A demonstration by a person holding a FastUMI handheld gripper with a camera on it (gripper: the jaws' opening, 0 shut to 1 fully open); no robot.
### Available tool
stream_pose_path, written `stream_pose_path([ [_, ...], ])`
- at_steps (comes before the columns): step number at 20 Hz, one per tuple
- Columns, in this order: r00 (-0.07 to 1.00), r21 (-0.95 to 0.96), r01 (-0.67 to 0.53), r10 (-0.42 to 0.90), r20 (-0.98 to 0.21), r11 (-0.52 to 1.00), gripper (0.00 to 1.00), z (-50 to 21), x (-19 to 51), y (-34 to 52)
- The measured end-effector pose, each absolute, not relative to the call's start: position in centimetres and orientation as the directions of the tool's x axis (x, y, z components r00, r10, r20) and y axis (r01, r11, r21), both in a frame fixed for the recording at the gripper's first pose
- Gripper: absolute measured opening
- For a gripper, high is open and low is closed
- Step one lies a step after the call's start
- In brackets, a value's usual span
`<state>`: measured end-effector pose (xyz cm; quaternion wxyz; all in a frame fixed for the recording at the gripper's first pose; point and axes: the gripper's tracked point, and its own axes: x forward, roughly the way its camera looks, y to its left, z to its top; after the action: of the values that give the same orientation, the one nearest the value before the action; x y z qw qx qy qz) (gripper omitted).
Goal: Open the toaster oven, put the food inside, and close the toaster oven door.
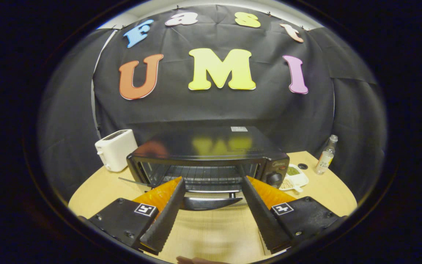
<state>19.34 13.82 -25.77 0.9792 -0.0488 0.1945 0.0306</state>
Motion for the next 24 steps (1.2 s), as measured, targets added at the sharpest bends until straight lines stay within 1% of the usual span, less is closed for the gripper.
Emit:
stream_pose_path([
  [7, 0.918, -0.127, -0.098, 0.04, -0.394, 0.987, 0.99, -29.5, 14.3, 13.0],
  [13, 0.924, -0.145, -0.096, 0.034, -0.38, 0.985, 0.99, -31.5, 12.7, 12.6],
  [17, 0.917, -0.149, -0.092, 0.026, -0.398, 0.985, 0.99, -33.3, 11.7, 12.3],
  [21, 0.901, -0.137, -0.086, 0.018, -0.434, 0.987, 0.99, -35.3, 10.7, 12.0],
  [24, 0.854, -0.091, -0.078, 0.02, -0.519, 0.993, 0.99, -38.5, 10.4, 11.9],
])
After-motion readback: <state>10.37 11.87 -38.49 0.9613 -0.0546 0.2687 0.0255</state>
